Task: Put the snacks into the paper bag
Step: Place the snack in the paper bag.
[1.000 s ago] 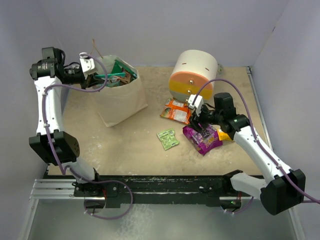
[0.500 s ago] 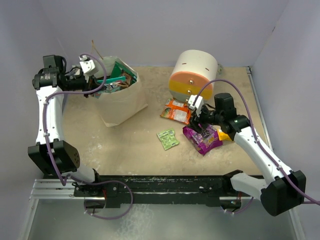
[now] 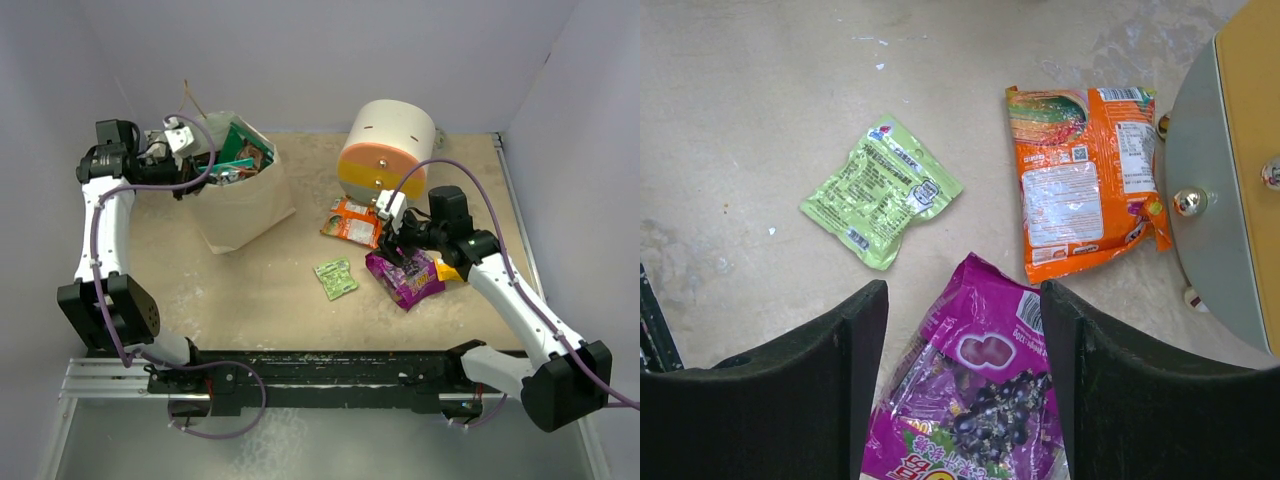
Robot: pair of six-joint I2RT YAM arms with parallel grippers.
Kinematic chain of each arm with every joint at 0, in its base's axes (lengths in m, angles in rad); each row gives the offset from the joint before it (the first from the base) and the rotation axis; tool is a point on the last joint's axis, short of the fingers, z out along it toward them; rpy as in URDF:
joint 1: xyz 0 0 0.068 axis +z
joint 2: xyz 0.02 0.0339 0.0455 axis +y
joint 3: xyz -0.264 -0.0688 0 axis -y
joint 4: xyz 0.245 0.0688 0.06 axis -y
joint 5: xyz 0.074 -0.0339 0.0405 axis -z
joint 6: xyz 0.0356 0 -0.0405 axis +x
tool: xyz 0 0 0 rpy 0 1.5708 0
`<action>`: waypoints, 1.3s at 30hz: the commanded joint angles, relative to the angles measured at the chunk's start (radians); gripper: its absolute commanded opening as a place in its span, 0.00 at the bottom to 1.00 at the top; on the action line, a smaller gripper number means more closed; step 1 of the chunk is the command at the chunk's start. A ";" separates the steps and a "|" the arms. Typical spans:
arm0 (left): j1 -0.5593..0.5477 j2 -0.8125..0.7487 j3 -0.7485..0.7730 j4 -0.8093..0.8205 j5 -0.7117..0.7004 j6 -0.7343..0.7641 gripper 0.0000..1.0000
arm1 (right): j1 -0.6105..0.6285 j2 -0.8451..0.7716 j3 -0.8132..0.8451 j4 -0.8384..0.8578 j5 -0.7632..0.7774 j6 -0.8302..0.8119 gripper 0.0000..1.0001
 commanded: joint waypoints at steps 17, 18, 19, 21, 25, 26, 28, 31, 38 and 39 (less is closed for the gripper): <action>-0.051 -0.071 0.024 0.164 -0.107 -0.152 0.37 | -0.007 -0.032 -0.011 0.041 -0.025 0.004 0.66; -0.050 -0.080 0.027 0.171 -0.124 -0.160 0.40 | -0.007 -0.032 -0.011 0.040 -0.026 0.004 0.66; -0.050 -0.089 0.030 0.179 -0.143 -0.164 0.42 | -0.007 -0.033 -0.009 0.039 -0.025 0.006 0.67; -0.051 -0.115 0.036 0.194 -0.180 -0.179 0.47 | -0.007 -0.037 -0.007 0.044 -0.020 0.016 0.67; -0.051 -0.178 0.040 0.234 -0.258 -0.222 0.59 | -0.008 -0.044 -0.007 0.058 0.019 0.034 0.67; -0.050 -0.194 0.039 0.241 -0.281 -0.238 0.61 | -0.010 -0.046 -0.007 0.063 0.036 0.039 0.67; -0.050 -0.227 0.037 0.250 -0.339 -0.282 0.67 | -0.012 -0.052 -0.007 0.070 0.063 0.044 0.67; -0.050 -0.279 0.027 0.243 -0.442 -0.348 0.77 | -0.013 -0.058 -0.004 0.079 0.109 0.052 0.68; -0.049 -0.511 -0.179 0.267 -0.589 -0.449 0.99 | -0.012 -0.022 0.058 0.000 0.209 0.106 0.72; -0.050 -0.553 -0.212 0.267 -0.592 -0.456 0.99 | -0.012 -0.017 0.064 -0.011 0.233 0.112 0.74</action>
